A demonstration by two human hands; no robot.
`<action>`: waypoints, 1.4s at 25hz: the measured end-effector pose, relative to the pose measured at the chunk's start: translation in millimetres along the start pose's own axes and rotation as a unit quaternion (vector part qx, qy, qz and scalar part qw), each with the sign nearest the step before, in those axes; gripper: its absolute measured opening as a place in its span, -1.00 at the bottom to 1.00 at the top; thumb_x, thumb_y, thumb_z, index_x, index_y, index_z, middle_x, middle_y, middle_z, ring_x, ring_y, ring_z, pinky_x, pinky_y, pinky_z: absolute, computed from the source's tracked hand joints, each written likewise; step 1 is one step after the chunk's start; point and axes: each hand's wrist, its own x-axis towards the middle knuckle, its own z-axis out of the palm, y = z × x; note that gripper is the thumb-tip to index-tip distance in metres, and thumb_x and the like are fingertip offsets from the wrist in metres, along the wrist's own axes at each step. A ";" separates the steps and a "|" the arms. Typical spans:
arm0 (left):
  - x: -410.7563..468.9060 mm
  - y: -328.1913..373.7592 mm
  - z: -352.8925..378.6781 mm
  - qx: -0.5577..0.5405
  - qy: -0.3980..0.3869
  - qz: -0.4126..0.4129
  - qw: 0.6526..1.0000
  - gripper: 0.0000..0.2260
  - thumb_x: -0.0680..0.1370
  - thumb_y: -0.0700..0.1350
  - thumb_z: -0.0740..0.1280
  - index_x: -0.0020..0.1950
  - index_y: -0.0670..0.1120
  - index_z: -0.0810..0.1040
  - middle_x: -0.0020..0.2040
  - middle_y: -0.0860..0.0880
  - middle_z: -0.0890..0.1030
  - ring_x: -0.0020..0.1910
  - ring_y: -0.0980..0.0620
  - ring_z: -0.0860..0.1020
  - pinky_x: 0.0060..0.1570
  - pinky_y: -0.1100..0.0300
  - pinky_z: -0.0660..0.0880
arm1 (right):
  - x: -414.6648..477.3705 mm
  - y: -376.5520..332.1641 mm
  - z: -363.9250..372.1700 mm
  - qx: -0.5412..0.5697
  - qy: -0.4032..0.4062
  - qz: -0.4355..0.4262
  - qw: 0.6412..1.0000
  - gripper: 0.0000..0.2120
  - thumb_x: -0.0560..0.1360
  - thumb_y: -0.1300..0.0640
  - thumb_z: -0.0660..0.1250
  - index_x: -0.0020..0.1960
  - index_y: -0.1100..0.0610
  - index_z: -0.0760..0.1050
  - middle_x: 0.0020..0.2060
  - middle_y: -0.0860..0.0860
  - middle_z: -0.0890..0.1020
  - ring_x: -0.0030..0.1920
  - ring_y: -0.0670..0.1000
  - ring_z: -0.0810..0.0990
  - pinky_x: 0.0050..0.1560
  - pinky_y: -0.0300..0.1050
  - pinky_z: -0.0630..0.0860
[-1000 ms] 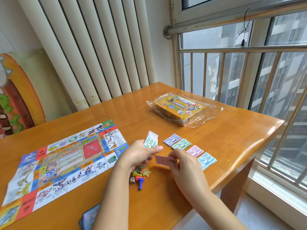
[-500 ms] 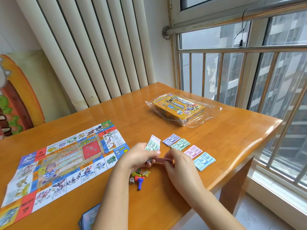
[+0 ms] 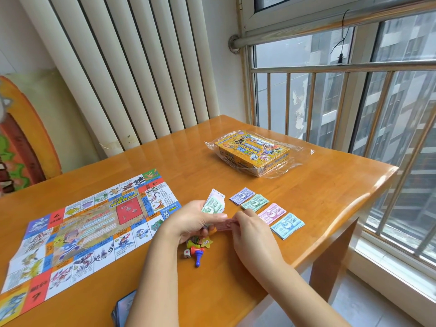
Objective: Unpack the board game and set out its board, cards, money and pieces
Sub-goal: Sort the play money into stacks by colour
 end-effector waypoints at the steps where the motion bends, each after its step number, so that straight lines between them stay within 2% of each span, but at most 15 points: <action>1: -0.8 -0.1 -0.8 0.005 -0.010 0.002 1.000 -0.88 0.49 -0.25 0.41 -0.06 -0.13 0.48 -0.33 0.00 0.51 -0.45 0.15 0.41 -0.50 0.35 0.30 | 0.0 -0.8 -0.7 0.006 -0.001 0.002 1.000 -0.83 0.62 0.10 0.10 0.10 0.10 0.43 0.00 0.01 0.48 0.02 0.06 0.52 -0.06 -0.13 0.41; 4: -2.4 -0.1 -1.9 -0.002 -0.015 -0.001 1.000 -0.87 0.49 -0.31 0.39 -0.04 -0.14 0.49 -0.33 -0.02 0.52 -0.44 0.14 0.43 -0.48 0.34 0.32 | -2.5 -1.6 -1.6 0.002 -0.011 -0.010 1.000 -0.81 0.61 0.14 0.10 0.17 0.05 0.41 0.00 0.02 0.45 0.00 0.10 0.54 -0.08 -0.06 0.43; 8: -5.1 1.4 -2.9 0.002 -0.020 0.000 1.000 -0.83 0.46 -0.31 0.41 -0.07 -0.11 0.49 -0.29 -0.02 0.55 -0.40 0.14 0.45 -0.42 0.33 0.35 | -4.9 -2.6 0.1 -0.049 -0.026 -0.016 0.998 -0.79 0.63 0.08 0.08 0.11 0.07 0.48 -0.05 0.02 0.37 -0.08 0.11 0.54 -0.15 -0.08 0.42; 11: -6.0 1.8 -3.0 0.020 -0.028 0.001 0.999 -0.82 0.45 -0.31 0.42 -0.06 -0.09 0.50 -0.26 0.01 0.58 -0.38 0.17 0.50 -0.37 0.32 0.37 | -2.4 -1.5 0.5 -0.020 -0.018 -0.009 1.000 -0.82 0.62 0.08 0.12 0.08 0.08 0.47 0.00 0.01 0.46 -0.03 0.07 0.54 -0.08 -0.10 0.45; 13: -5.4 1.5 -2.0 0.014 -0.019 0.010 1.000 -0.82 0.46 -0.34 0.40 -0.01 -0.13 0.50 -0.28 0.01 0.57 -0.41 0.17 0.49 -0.41 0.33 0.37 | -2.3 -0.3 -2.3 0.051 0.008 -0.005 0.999 -0.88 0.59 0.11 0.20 0.04 0.11 0.48 -0.05 -0.04 0.58 -0.01 -0.06 0.56 -0.08 -0.22 0.41; 15: -4.4 3.1 -0.4 -0.024 -0.007 0.034 0.999 -0.82 0.47 -0.36 0.37 0.00 -0.17 0.48 -0.31 -0.02 0.51 -0.44 0.16 0.44 -0.46 0.34 0.35 | -2.1 1.3 -13.5 0.170 0.036 0.020 0.985 -0.95 0.54 0.19 0.29 -0.06 0.17 0.50 -0.29 -0.21 0.62 -0.19 -0.29 0.56 -0.19 -0.40 0.35; 16: -4.1 4.9 1.7 -0.051 -0.005 0.049 0.997 -0.83 0.48 -0.37 0.36 0.00 -0.19 0.47 -0.31 -0.03 0.48 -0.45 0.16 0.42 -0.48 0.35 0.34 | 0.5 3.2 -21.6 0.223 0.051 0.036 0.973 -0.95 0.51 0.22 0.33 -0.13 0.18 0.52 -0.40 -0.23 0.60 -0.30 -0.32 0.54 -0.25 -0.42 0.35; 18: -3.0 9.8 11.2 -0.110 -0.008 0.068 0.992 -0.84 0.49 -0.38 0.33 0.01 -0.20 0.46 -0.29 -0.05 0.47 -0.45 0.15 0.41 -0.50 0.36 0.35 | 10.1 9.4 -42.5 0.269 0.070 0.057 0.959 -0.90 0.45 0.24 0.40 -0.23 0.13 0.55 -0.47 -0.16 0.58 -0.46 -0.24 0.49 -0.37 -0.37 0.33; 20: -1.0 14.8 27.5 -0.154 -0.015 0.067 0.986 -0.88 0.52 -0.38 0.30 -0.01 -0.20 0.48 -0.28 -0.06 0.50 -0.47 0.17 0.44 -0.51 0.38 0.36 | 23.6 21.1 -67.4 0.286 0.038 0.072 0.955 -0.88 0.42 0.26 0.44 -0.27 0.12 0.57 -0.49 -0.08 0.57 -0.53 -0.19 0.43 -0.43 -0.30 0.34; 23: 4.0 20.2 47.1 -0.182 0.006 0.046 0.982 -0.89 0.59 -0.34 0.20 -0.07 -0.20 0.47 -0.26 -0.09 0.54 -0.47 0.15 0.48 -0.51 0.35 0.39 | 41.9 50.3 -101.6 0.334 -0.011 0.126 0.934 -0.90 0.41 0.28 0.45 -0.27 0.19 0.58 -0.50 0.01 0.54 -0.49 -0.08 0.38 -0.45 -0.26 0.29; 25: 5.5 22.3 50.4 -0.198 0.012 0.026 0.980 -0.86 0.62 -0.32 0.14 -0.03 -0.24 0.48 -0.25 -0.13 0.57 -0.45 0.11 0.51 -0.51 0.32 0.42 | 45.2 69.0 -111.0 0.318 -0.032 0.163 0.933 -0.92 0.41 0.26 0.46 -0.24 0.22 0.59 -0.49 0.04 0.51 -0.44 -0.03 0.35 -0.42 -0.23 0.24; 29: 2.2 22.9 50.2 -0.205 -0.040 -0.031 0.977 -0.78 0.63 -0.31 0.05 -0.01 -0.29 0.48 -0.21 -0.23 0.62 -0.36 -0.04 0.64 -0.38 0.22 0.57 | 42.0 74.4 -98.2 0.291 -0.038 0.185 0.938 -0.94 0.44 0.29 0.44 -0.18 0.21 0.56 -0.41 0.03 0.57 -0.50 -0.15 0.40 -0.52 -0.40 0.28; 31: -0.1 23.9 50.9 -0.191 -0.058 -0.054 0.978 -0.77 0.64 -0.30 0.03 0.01 -0.29 0.48 -0.16 -0.26 0.62 -0.30 -0.10 0.65 -0.28 0.16 0.60 | 43.2 71.7 -89.3 0.288 -0.033 0.175 0.941 -0.92 0.44 0.28 0.44 -0.11 0.19 0.55 -0.36 0.04 0.62 -0.48 -0.20 0.49 -0.47 -0.42 0.33; 35: -3.1 24.3 50.1 -0.167 -0.061 -0.067 0.982 -0.77 0.64 -0.29 0.06 0.00 -0.28 0.50 -0.12 -0.27 0.61 -0.24 -0.15 0.64 -0.21 0.12 0.61 | 46.1 77.2 -74.2 0.212 -0.025 0.169 0.962 -0.87 0.40 0.17 0.50 -0.13 0.08 0.55 -0.27 0.06 0.66 -0.30 0.01 0.56 -0.23 -0.10 0.44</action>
